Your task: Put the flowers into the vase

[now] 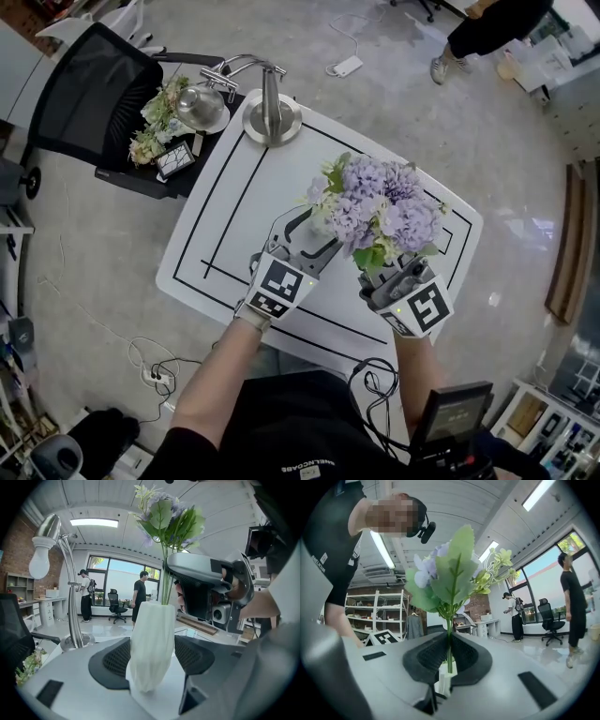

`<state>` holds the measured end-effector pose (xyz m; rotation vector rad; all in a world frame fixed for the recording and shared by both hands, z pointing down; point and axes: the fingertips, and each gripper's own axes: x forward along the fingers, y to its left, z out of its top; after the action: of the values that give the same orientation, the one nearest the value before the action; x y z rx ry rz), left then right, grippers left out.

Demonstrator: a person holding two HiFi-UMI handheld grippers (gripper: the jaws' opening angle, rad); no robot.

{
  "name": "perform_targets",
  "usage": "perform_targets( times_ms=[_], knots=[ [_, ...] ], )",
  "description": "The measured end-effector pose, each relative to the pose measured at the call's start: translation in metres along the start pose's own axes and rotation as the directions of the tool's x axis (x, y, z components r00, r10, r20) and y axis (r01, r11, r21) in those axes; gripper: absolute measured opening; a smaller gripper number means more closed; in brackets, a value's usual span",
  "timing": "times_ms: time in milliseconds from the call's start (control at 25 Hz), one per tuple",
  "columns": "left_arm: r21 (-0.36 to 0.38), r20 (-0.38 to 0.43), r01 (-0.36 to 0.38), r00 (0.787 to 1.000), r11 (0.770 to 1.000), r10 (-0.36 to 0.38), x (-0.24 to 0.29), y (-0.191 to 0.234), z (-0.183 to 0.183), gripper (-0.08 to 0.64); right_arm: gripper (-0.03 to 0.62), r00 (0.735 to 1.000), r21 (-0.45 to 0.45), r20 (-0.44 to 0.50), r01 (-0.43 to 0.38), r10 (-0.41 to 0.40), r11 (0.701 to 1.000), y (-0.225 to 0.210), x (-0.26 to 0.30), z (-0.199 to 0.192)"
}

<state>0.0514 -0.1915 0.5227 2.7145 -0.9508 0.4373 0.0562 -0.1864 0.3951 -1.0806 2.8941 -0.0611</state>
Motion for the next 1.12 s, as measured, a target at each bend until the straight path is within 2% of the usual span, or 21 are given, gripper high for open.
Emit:
perform_targets(
  times_ms=[160,440,1120],
  knots=[
    [-0.004,0.002,-0.003,1.000,1.000,0.003,0.000,0.000,-0.001,0.301,0.025,0.996,-0.035,-0.091,0.004,-0.007,0.999,0.008,-0.003,-0.017],
    [-0.010,0.003,-0.004,1.000,1.000,0.004,-0.002,0.000,-0.001,0.301,0.025,0.983,-0.001,-0.180,0.049,-0.049,0.999,0.007,-0.011,-0.031],
    [-0.020,0.002,0.027,1.000,0.999,-0.027,-0.001,-0.004,-0.005,0.301,0.028,0.952,0.113,-0.281,0.155,-0.118,0.981,0.004,-0.040,-0.064]
  ],
)
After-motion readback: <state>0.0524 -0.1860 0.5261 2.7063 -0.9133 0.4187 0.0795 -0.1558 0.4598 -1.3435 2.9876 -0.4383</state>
